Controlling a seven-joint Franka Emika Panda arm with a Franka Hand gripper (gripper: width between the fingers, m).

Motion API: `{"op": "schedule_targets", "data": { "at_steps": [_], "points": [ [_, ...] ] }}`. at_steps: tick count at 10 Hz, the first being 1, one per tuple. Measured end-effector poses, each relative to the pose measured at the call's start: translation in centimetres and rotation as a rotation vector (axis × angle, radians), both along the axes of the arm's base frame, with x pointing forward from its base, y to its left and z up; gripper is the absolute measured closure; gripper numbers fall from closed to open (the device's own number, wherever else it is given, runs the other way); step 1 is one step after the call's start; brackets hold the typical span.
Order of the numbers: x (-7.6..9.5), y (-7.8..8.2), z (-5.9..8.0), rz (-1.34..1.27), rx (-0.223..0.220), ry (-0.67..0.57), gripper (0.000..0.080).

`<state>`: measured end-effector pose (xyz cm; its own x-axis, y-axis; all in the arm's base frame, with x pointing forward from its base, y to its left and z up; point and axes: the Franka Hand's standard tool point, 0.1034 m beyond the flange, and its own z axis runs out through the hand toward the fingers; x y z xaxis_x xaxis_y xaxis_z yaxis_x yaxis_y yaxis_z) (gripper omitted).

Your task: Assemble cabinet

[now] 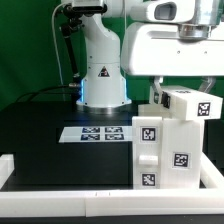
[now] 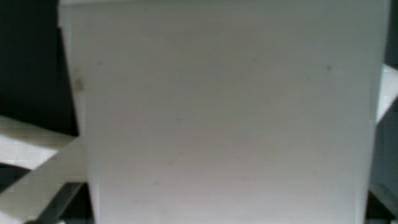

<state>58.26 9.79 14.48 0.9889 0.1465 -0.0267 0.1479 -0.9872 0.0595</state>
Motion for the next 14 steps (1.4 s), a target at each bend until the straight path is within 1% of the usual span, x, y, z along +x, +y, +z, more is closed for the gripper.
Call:
{"op": "schedule_targets", "data": {
  "at_steps": [3,7,10,11,12,13,14],
  "points": [
    [-0.03,0.21,0.00,-0.270,0.008,-0.013,0.0242],
    [-0.04,0.80,0.00,-0.519,0.011,-0.030,0.0242],
    [-0.04,0.60,-0.01,-0.676,0.010,-0.033,0.0242],
    [-0.05,0.60,-0.04,-0.716,0.009,-0.035,0.0164],
    [-0.07,0.63,-0.07,-0.711,0.009,-0.034,0.0164],
    [-0.10,0.64,0.01,-0.705,0.009,-0.033,0.0055],
    [-0.11,0.68,0.40,-0.704,0.009,-0.034,0.0017]
  ]
}}
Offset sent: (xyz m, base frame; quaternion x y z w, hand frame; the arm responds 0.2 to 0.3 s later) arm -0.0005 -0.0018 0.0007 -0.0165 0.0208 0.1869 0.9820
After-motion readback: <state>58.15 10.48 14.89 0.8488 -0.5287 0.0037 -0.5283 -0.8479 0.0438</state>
